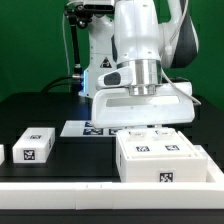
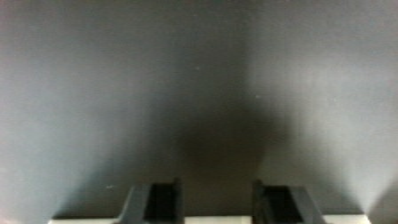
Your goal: Assemble cabinet
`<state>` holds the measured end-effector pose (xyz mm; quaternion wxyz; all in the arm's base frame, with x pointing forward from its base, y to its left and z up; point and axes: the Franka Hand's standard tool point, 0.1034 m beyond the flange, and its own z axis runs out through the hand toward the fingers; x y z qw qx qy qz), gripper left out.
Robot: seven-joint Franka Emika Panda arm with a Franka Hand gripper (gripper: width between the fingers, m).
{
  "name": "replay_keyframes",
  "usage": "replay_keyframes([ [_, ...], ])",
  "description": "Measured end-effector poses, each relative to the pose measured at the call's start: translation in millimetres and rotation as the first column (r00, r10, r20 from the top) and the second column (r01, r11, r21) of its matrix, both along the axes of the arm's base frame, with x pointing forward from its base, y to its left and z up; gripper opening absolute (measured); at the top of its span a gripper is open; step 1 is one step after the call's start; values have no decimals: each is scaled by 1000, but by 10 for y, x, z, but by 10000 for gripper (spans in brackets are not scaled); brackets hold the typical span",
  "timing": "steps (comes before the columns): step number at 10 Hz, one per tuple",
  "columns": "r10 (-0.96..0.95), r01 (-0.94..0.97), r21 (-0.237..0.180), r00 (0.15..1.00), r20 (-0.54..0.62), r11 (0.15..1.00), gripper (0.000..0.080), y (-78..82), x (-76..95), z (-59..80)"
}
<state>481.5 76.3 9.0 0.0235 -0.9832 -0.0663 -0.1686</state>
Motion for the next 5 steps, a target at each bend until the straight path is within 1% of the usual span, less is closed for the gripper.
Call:
replay_keyframes([
  [3,-3,3,5,1000,-16,1000,174,21,-8,4],
  [4,-7,9,29,996,-93,1000,174,124,-13,154],
  [5,-4,11,47,990,-140,999,174,182,22,391],
])
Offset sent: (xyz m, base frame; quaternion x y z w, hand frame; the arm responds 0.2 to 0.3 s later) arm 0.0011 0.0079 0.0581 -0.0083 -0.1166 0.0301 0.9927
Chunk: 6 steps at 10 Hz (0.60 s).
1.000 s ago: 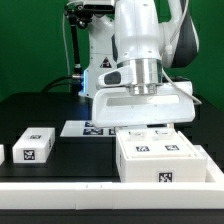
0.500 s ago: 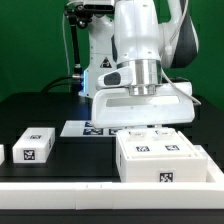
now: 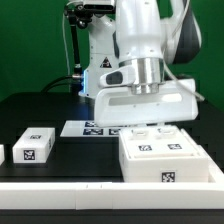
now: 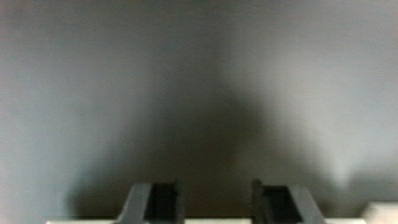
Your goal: Assemble cabinet
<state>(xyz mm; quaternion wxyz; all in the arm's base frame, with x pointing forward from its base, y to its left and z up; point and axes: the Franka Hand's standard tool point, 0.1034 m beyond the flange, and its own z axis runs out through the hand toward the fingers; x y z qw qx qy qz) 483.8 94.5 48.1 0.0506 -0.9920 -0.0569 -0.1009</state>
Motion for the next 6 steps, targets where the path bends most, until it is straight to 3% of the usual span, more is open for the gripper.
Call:
replay_keyframes([
  [2,-60,64,32,990,-125,997,174,102,107,317],
  [4,-88,97,31,971,-222,995,176,101,169,336],
  [6,-87,96,30,972,-216,995,176,96,158,321],
])
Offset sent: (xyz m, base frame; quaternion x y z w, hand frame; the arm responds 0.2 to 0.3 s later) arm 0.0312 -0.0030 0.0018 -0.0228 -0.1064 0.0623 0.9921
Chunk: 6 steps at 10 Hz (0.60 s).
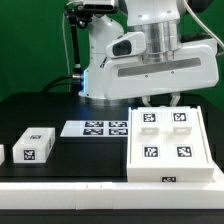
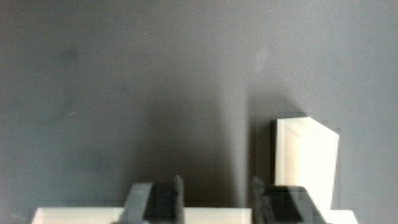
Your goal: Assemble cabinet
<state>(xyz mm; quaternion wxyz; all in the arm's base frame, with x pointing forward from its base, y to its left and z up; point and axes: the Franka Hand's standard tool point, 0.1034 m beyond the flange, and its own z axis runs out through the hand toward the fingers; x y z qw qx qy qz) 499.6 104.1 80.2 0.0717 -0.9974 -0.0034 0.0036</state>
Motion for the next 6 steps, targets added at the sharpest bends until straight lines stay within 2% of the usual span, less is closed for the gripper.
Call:
replay_keyframes([
  [2,-6,6,0,1000,-3,1000,176,24,-5,17],
  [3,-6,6,3,1000,-20,1000,176,21,8,89],
  [6,6,-5,9,998,-60,1000,176,-37,241,365],
])
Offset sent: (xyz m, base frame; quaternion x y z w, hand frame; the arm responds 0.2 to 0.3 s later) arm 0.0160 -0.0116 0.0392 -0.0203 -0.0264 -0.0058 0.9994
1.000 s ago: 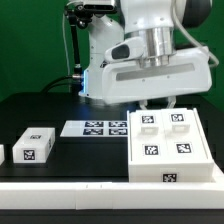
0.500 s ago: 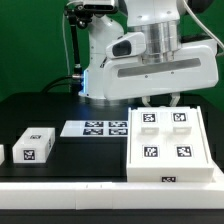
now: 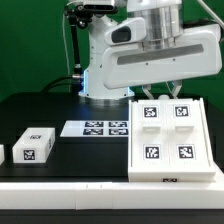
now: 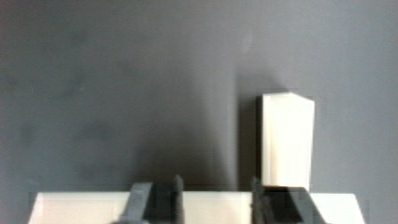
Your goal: Assemble cabinet
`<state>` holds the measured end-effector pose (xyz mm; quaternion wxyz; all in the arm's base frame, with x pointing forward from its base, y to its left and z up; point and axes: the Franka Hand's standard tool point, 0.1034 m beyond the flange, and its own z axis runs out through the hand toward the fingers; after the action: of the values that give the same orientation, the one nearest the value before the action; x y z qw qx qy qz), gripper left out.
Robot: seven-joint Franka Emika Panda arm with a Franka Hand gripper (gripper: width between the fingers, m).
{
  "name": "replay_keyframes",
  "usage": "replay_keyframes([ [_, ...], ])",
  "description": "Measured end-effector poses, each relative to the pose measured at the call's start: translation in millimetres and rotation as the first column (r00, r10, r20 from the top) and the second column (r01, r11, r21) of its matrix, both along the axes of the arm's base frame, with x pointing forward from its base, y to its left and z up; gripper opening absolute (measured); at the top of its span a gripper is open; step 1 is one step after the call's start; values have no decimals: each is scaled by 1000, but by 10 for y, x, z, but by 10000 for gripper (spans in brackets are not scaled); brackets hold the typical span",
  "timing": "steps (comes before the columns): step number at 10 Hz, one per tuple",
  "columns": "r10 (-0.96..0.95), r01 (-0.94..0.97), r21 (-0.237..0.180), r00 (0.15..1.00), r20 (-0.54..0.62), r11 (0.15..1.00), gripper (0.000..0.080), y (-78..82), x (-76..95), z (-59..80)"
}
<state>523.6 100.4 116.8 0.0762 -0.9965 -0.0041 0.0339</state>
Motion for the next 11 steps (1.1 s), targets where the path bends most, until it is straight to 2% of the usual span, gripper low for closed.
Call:
replay_keyframes([
  [1,16,-16,-2,999,-41,1000,176,-27,106,98],
  [2,32,-33,-5,997,-71,999,176,-20,123,119],
  [6,33,-33,-6,996,-81,999,176,-23,75,80],
  [9,29,-30,-11,996,-81,999,176,-37,-72,187],
  [11,33,-34,-7,996,-77,999,175,-34,-4,283],
])
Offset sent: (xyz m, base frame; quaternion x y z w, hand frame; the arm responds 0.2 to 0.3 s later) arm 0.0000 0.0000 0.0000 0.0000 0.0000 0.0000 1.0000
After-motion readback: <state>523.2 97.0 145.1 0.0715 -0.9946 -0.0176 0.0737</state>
